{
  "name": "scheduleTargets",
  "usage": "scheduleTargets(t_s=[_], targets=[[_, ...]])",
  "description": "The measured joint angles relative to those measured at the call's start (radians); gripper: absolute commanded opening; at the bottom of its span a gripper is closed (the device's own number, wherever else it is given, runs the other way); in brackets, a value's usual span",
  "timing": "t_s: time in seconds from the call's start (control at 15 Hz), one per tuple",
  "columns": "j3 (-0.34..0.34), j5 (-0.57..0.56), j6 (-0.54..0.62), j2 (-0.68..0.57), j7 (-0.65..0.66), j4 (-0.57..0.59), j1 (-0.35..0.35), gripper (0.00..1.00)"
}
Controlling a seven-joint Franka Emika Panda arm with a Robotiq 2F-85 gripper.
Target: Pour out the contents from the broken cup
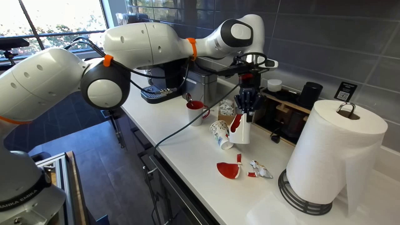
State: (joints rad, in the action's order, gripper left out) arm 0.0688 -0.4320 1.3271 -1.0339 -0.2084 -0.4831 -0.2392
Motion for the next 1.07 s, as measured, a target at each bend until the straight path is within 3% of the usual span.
scheduleTargets(t_s=[0.27, 0.53, 1.07], targets=[[-0.005, 0.200, 0.016, -0.008, 0.020, 0.033, -0.058, 0.03], [-0.029, 0.356, 0.103, -0.019, 0.073, 0.029, -0.118, 0.03], [-0.055, 0.470, 0.553, -0.062, 0.091, 0.029, -0.168, 0.03]])
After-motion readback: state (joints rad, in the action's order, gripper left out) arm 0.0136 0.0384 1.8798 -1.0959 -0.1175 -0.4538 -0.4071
